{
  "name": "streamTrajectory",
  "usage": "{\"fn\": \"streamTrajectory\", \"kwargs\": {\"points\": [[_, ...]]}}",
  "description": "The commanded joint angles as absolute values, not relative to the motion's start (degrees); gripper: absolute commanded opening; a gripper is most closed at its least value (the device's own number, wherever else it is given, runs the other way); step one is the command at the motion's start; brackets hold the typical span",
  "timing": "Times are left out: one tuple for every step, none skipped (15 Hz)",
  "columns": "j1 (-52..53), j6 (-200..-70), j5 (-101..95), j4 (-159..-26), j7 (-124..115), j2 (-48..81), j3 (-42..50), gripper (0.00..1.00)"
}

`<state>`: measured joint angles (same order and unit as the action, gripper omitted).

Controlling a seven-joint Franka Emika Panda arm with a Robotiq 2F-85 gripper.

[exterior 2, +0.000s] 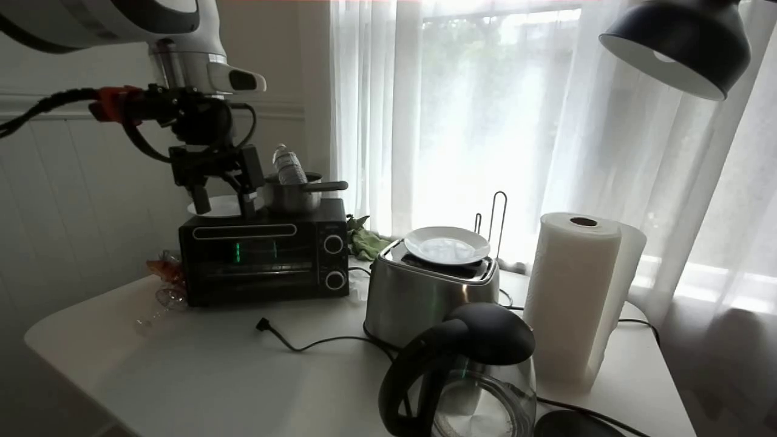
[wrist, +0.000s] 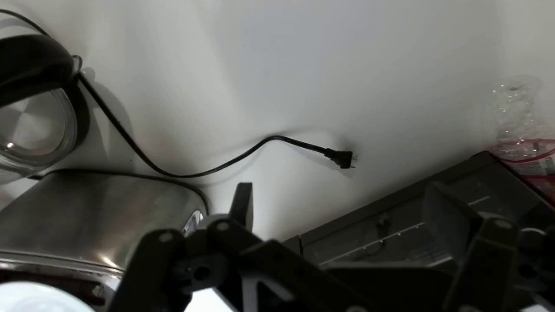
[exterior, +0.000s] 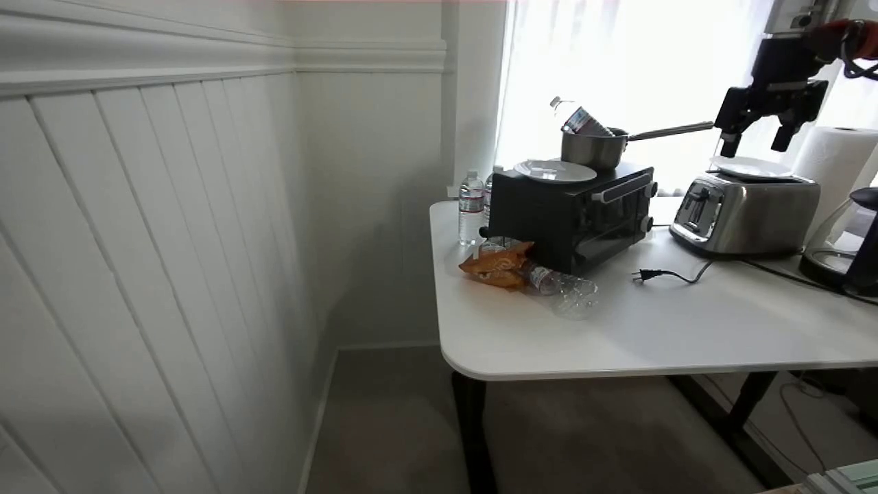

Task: Remove the water bottle from the pot.

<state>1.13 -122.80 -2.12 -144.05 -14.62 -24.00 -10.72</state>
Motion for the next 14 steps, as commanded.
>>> {"fn": "streamTrajectory", "kwargs": {"points": [[4.67,-121.85,-2.43,-138.09,-9.84,-20.98,-10.90,1.00],[5.82,-122.13,-2.67,-136.16,-8.41,-19.94,-11.49,1.00],[6.87,-122.51,-2.80,-134.14,-7.35,-18.57,-12.09,1.00],[7.79,-123.00,-3.49,-131.52,-6.17,-16.58,-12.82,1.00],[8.47,-123.46,-4.12,-129.01,-4.92,-14.61,-13.31,1.00],[8.95,-123.34,-4.99,-126.29,-3.89,-12.59,-13.80,1.00],[9.15,-122.95,-6.84,-122.95,-2.99,-10.20,-14.42,1.00],[9.56,-121.97,-7.89,-119.77,-1.94,-8.00,-14.73,1.00],[9.80,-121.51,-9.66,-116.42,-1.43,-5.74,-15.22,1.00],[10.17,-120.92,-11.04,-113.09,-0.80,-3.41,-15.52,1.00],[10.49,-120.61,-12.91,-109.46,-0.43,-0.76,-15.89,1.00],[10.90,-120.98,-15.02,-106.33,-0.19,1.57,-16.06,1.00],[11.48,-121.58,-16.59,-103.06,0.45,4.01,-16.04,1.00],[12.03,-121.99,-18.07,-99.77,1.06,6.64,-15.92,1.00]]}}
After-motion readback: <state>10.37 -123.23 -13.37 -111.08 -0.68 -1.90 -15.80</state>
